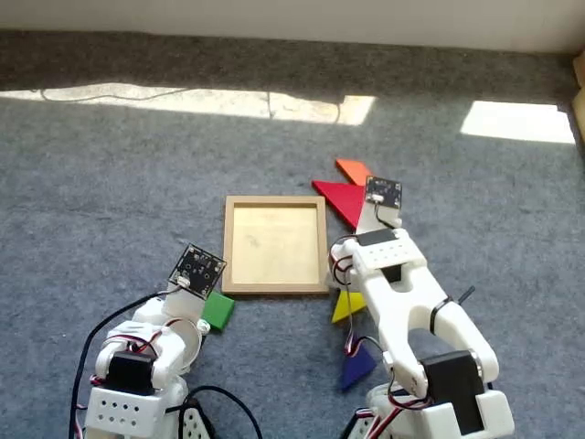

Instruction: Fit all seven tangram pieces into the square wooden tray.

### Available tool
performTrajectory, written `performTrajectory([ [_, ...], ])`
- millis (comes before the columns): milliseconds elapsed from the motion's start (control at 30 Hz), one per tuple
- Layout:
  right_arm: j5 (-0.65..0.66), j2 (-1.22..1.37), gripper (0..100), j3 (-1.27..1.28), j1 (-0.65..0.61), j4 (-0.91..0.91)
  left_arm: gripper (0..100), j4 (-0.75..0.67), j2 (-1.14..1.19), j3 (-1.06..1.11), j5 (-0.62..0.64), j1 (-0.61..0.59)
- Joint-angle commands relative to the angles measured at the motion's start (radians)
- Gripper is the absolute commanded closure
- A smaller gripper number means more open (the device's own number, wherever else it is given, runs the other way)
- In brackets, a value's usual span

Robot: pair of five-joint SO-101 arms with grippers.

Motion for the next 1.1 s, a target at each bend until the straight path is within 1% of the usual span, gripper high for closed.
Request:
performTrajectory([
  [0, 0.003, -0.064, 81.5, -0.071, -0.007, 0.074, 99, 0.006, -0.035, 0.018, -0.009, 0.01],
  [100, 0.002, -0.16, 81.5, -0.114, -0.005, 0.113, 99, 0.006, -0.035, 0.018, -0.009, 0.01],
  [267, 0.002, -0.289, 81.7, -0.113, -0.01, 0.145, 99, 0.006, -0.035, 0.018, -0.009, 0.01],
  [500, 0.003, -0.328, 81.7, -0.137, -0.012, 0.15, 99, 0.006, -0.035, 0.018, -0.009, 0.01],
  [600, -0.005, -0.332, 81.3, -0.148, -0.041, 0.203, 99, 0.006, -0.035, 0.018, -0.009, 0.01],
  [667, -0.005, -0.337, 79.6, -0.143, -0.076, 0.245, 99, 0.006, -0.035, 0.018, -0.009, 0.01],
  [767, -0.005, -0.337, 74.5, -0.148, -0.119, 0.305, 99, 0.006, -0.035, 0.018, -0.009, 0.01],
  [867, 0.006, -0.337, 72.7, -0.15, -0.114, 0.317, 99, 0.006, -0.035, 0.018, -0.009, 0.01],
  [933, 0.072, -0.335, 72.7, -0.177, -0.085, 0.282, 99, 0.006, -0.035, 0.018, -0.009, 0.01],
  [1067, 0.301, -0.323, 72.8, -0.252, -0.001, 0.213, 99, 0.006, -0.035, 0.018, -0.009, 0.01],
])
